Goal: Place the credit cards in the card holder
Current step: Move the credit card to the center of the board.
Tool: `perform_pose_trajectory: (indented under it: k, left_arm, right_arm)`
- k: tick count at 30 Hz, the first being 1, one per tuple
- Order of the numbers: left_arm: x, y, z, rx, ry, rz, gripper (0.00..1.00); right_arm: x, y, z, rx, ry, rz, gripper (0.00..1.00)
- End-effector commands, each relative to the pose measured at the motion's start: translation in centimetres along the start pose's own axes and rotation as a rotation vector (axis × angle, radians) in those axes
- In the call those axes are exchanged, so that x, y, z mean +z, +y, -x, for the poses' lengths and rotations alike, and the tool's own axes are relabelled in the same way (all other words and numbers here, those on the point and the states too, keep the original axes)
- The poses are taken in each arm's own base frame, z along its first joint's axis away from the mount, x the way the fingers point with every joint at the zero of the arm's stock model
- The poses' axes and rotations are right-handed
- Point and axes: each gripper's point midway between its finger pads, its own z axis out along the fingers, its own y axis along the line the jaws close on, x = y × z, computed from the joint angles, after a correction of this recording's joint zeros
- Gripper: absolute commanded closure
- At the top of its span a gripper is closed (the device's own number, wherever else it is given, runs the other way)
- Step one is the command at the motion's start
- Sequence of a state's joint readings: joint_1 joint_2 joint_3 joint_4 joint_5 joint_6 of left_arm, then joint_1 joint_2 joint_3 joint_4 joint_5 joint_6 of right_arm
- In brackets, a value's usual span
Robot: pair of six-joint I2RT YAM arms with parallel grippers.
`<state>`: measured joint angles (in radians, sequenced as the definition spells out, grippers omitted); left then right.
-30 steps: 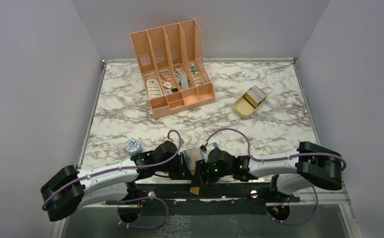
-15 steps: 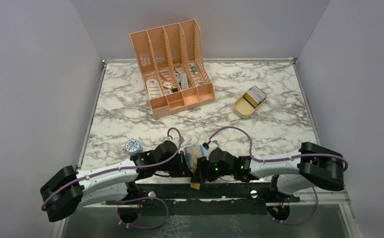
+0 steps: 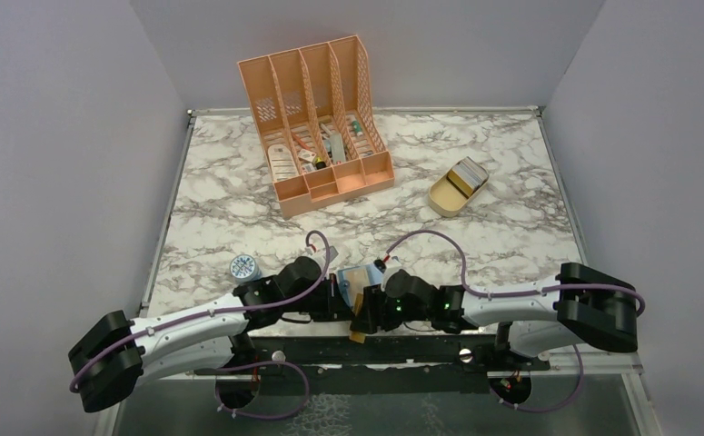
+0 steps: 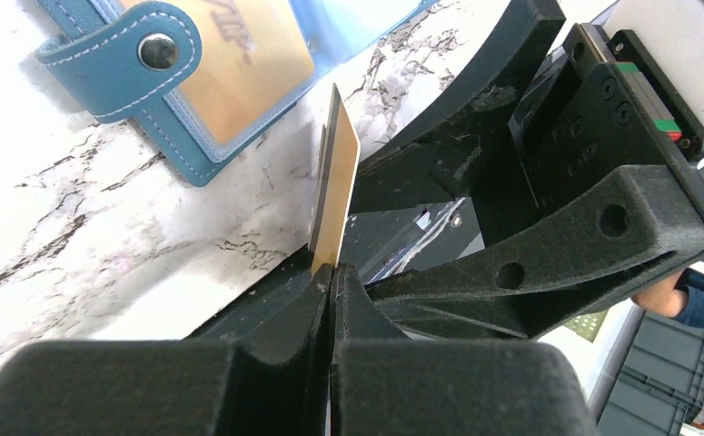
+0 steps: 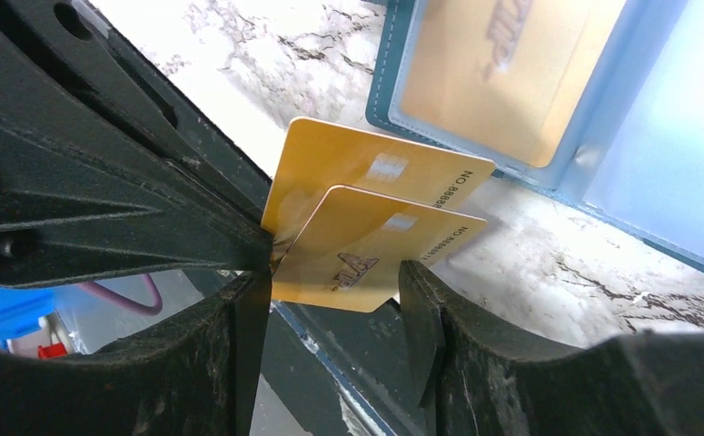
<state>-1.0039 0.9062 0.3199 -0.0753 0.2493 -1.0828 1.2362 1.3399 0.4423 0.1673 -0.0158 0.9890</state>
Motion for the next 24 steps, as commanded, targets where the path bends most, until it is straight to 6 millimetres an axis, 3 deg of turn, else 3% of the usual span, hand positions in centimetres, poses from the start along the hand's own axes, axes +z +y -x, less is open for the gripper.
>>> perform_pose_trajectory:
  k: [1,8,17,24]
  left_arm:
    - [-0.9,-4.8,1.4,0.054,-0.048,-0.182,1.0]
    - [-0.4,-4.3,2.3,0.089,-0.091,-0.151,1.0]
    - [0.8,-1.6,5.2,0.123,-0.201,0.043,1.0]
    - [-0.4,-1.1,7.0,0.132,-0.287,0.112,1.0]
  right_arm:
    - [0.1,-1.9,1.0,-0.022,-0.062,-0.094,0.47]
    - [0.5,-2.6,3.1,-0.079,-0.143,-0.163,0.47]
    - [1.3,-4.3,5.4,-0.179,-0.216,-0.305,0.47]
    - [1.5,-4.6,6.0,-0.213,-0.225,-0.339,0.48]
